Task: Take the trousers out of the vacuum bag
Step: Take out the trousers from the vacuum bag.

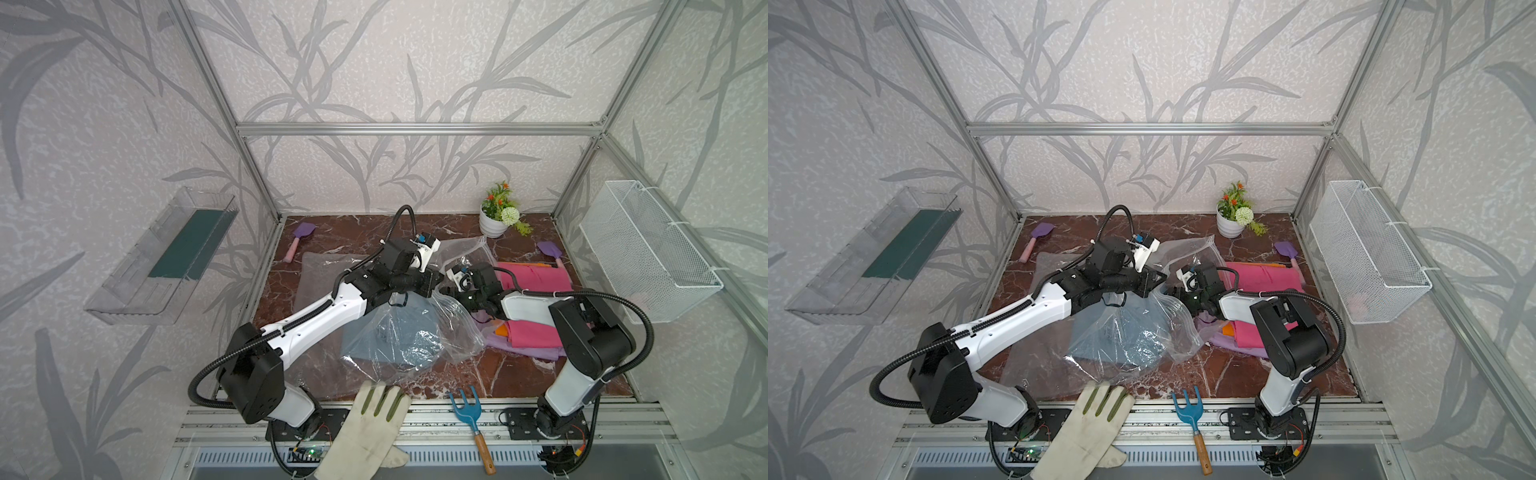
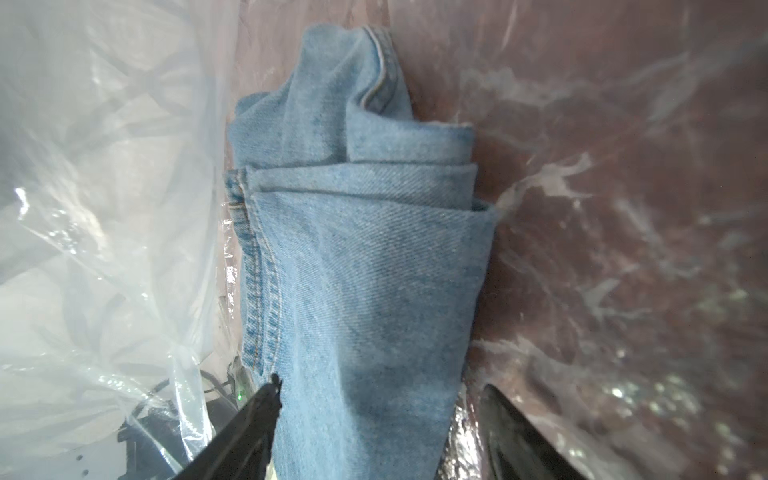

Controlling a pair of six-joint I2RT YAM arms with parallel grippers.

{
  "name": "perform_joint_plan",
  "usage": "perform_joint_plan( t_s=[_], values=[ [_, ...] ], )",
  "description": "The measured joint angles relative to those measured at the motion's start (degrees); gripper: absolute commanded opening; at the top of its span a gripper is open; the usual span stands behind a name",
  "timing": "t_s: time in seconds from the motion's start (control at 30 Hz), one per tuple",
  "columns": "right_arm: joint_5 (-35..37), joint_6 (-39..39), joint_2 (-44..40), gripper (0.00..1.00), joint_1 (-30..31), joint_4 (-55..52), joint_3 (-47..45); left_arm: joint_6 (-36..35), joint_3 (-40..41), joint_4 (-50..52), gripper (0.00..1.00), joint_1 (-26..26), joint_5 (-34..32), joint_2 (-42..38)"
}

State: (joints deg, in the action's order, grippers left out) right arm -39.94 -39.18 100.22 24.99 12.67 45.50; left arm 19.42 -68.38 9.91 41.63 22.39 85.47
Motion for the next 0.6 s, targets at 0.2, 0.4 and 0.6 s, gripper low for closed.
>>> perform_joint_plan(
  t_s=[0.2, 0.4, 0.6],
  values=[
    [0.50, 0.26, 2.08, 0.76, 2.45, -0.17, 1.18, -0.20, 0.00, 0.00, 0.00, 0.00, 0.00, 0.00],
    [-0.11, -1.27, 4.07, 0.75, 3.87, 3.06, 1.29, -0.35, 0.00, 0.00, 0.00, 0.00, 0.00, 0.00],
    [-0.11, -2.93, 6.40, 0.65, 5.55, 6.32, 2.49, -0.37, 0.00, 0.00, 0.00, 0.02, -0.02, 0.00]
  ],
)
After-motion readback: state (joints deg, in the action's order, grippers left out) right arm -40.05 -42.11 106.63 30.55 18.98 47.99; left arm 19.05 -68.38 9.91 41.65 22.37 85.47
